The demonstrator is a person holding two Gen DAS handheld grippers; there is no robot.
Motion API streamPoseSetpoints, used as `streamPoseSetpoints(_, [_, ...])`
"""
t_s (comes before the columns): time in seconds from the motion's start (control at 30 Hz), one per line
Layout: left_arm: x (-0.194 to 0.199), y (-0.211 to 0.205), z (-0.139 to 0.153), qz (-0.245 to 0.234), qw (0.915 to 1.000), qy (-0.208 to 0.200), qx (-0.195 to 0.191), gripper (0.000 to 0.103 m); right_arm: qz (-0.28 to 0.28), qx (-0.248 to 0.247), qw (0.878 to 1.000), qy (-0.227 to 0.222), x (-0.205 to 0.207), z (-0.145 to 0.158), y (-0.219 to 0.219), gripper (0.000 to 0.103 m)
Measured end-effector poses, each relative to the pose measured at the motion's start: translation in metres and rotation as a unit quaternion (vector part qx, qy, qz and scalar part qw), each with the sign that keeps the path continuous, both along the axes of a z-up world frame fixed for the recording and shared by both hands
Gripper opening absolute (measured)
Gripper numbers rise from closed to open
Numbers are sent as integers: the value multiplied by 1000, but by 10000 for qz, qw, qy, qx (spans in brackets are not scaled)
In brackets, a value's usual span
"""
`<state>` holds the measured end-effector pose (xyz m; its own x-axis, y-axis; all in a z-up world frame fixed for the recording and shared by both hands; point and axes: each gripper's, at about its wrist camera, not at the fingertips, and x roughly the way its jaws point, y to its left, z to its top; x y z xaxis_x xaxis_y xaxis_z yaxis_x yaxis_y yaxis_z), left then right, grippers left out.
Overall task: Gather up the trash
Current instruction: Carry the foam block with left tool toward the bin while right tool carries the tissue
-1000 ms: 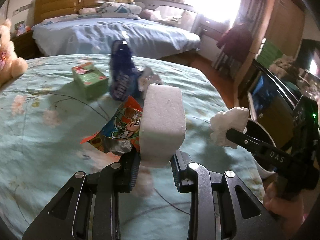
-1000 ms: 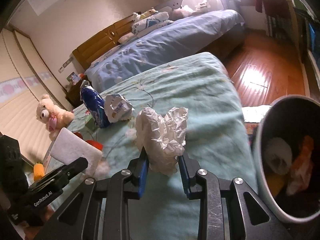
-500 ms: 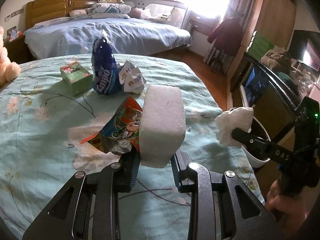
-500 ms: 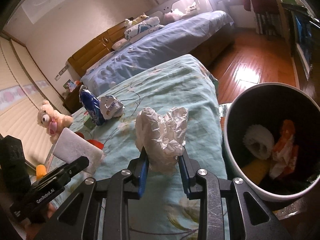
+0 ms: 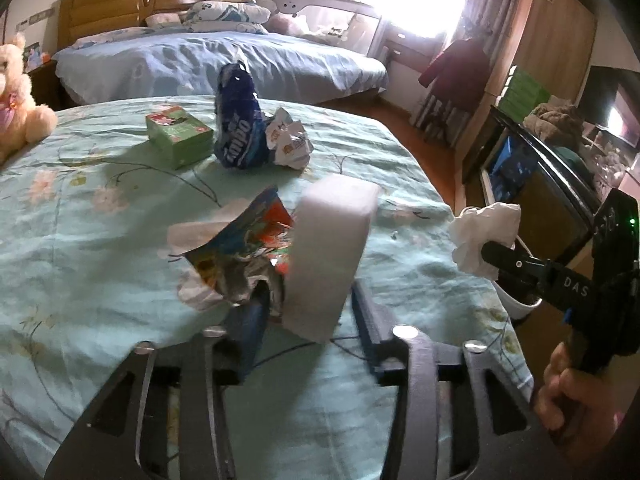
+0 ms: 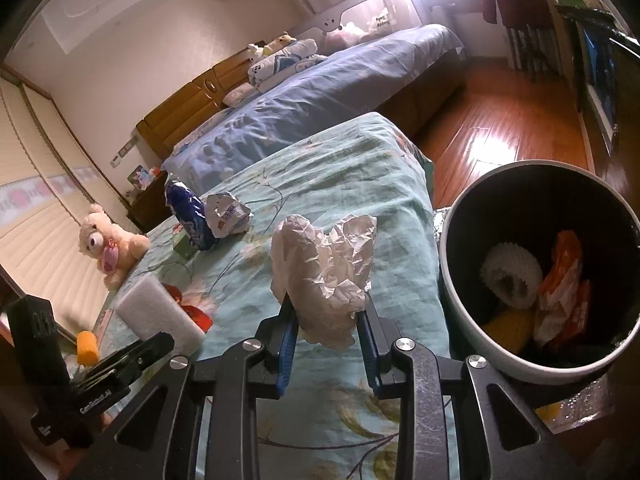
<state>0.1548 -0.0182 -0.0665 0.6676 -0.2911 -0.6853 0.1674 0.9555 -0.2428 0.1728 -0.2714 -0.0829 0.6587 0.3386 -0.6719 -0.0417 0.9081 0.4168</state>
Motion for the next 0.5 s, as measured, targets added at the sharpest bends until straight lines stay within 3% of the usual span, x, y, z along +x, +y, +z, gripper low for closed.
streamPoseSetpoints(0.5, [-13,-1,3,-58,9998,-111,126,52,-36,51,10000,-27,-6,3,-2,29])
